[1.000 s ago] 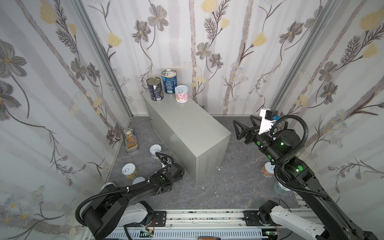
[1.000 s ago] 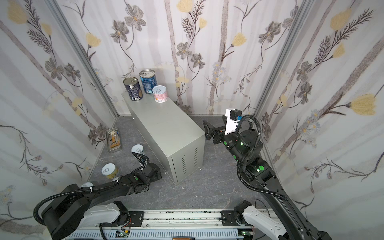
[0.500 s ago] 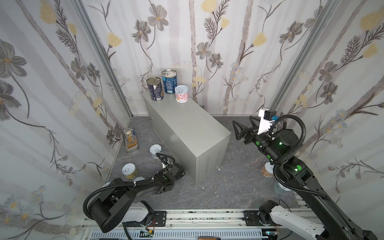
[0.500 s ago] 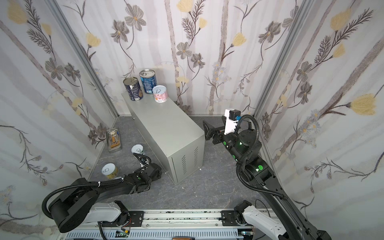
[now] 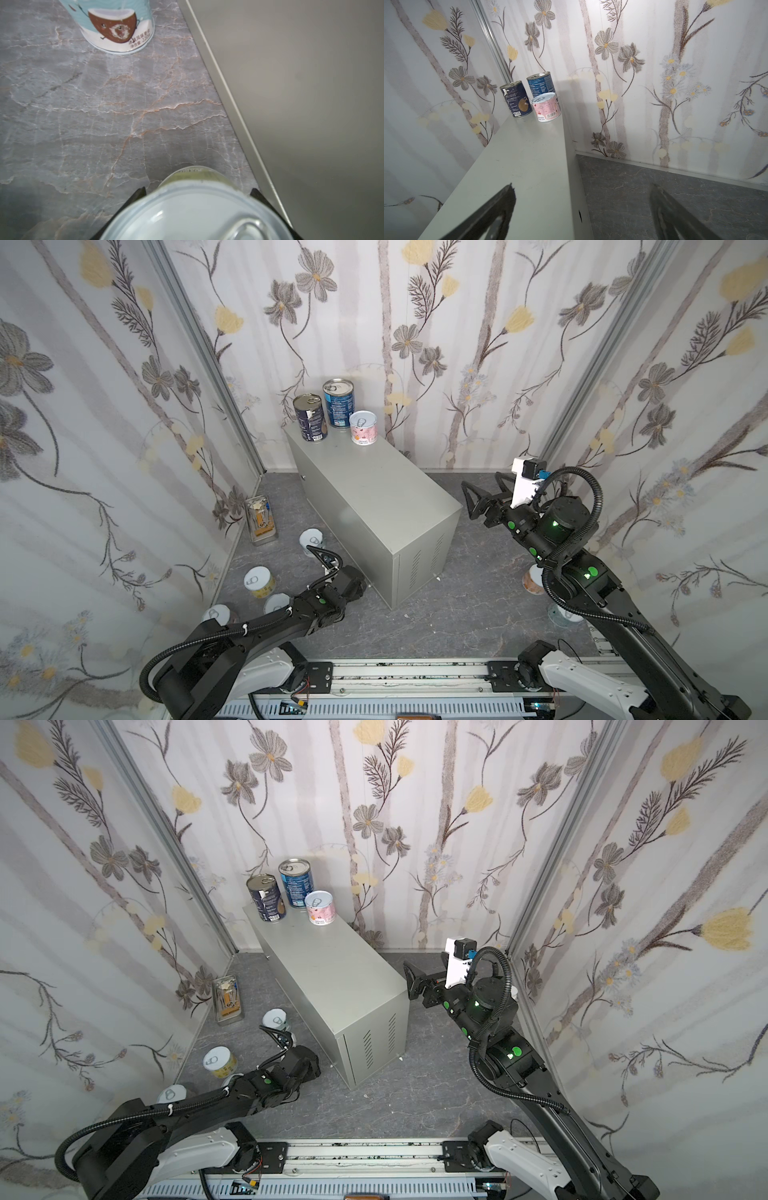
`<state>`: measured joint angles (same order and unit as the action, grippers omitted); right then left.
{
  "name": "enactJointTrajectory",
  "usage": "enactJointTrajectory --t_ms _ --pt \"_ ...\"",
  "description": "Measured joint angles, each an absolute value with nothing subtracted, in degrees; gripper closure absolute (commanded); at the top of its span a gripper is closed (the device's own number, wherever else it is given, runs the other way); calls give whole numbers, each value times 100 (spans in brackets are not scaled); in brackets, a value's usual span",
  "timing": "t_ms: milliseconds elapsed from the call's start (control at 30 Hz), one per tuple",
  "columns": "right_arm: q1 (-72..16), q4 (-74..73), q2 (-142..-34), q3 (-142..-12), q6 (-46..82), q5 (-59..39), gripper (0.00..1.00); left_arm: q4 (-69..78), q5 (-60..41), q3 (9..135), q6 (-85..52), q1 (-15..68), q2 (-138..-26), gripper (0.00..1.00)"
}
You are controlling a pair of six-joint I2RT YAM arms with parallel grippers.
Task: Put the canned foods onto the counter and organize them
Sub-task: 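Carry the white-lidded can with the left gripper up toward the cabinet top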
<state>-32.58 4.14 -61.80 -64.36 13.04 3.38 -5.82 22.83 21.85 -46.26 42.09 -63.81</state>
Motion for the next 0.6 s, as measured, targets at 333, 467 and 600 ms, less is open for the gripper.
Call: enactJointTrajectory --t_ms 333,467,600 --pt "-3258 416 -6182 -6429 1302 360 0 -1577 2274 2932 -4318 4217 -5347 42" --pt "-3258 423 -6180 -6449 1302 360 0 -2095 2320 3378 -4101 4217 -5105 42" --pt "-3258 482 -6171 -6462 1302 360 0 -2604 2456 3844 -3885 4217 -4797 42"
